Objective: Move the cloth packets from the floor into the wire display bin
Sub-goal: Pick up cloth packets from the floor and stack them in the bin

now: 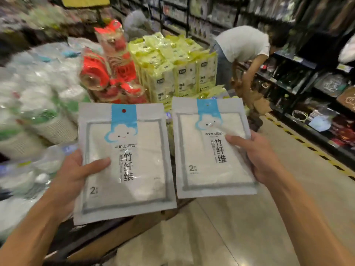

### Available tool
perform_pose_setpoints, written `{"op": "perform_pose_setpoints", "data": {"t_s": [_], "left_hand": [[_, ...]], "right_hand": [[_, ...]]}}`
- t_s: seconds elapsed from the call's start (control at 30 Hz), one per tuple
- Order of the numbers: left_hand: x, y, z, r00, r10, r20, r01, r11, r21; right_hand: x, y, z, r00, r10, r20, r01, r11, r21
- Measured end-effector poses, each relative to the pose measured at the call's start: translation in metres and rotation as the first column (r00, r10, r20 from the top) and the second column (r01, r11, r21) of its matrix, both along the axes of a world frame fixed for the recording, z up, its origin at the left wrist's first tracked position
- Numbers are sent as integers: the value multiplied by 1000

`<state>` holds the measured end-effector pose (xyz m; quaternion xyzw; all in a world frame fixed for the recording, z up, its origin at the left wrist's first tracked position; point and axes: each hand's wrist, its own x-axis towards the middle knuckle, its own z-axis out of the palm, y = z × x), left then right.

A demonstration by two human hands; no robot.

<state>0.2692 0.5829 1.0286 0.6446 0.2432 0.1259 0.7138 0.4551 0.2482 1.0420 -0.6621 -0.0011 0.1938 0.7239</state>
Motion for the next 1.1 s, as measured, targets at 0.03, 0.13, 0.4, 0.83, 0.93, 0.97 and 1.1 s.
{"op": "perform_pose_setpoints", "data": {"t_s": [0.03, 0.13, 0.4, 0.83, 0.93, 0.97, 1.1], "left_hand": [[-14, 11, 6, 1000, 31, 5, -31, 999, -10], [-57, 40, 21, 992, 124, 9, -124, 992, -13], [-179, 62, 36, 905, 423, 35, -424, 906, 1], [-324, -117, 43, 548, 835, 48, -831, 550, -85], [-369, -157, 37, 444, 896, 17, -893, 444, -77], [-382, -171, 39, 387, 922, 11, -919, 386, -72], [-436, -222, 45, 239, 971, 27, -970, 240, -48]], "right_hand": [[-4, 18, 5, 999, 31, 13, -32, 999, 10], [-16, 67, 17, 988, 147, 44, -149, 988, 32], [-47, 164, 31, 873, 478, 98, -483, 875, 31], [-128, 194, 33, 481, 867, 130, -877, 473, 89], [-164, 198, 33, 378, 918, 119, -925, 371, 77], [-176, 199, 35, 345, 931, 121, -938, 340, 65], [-233, 203, 43, 217, 966, 141, -976, 215, 30]]}}
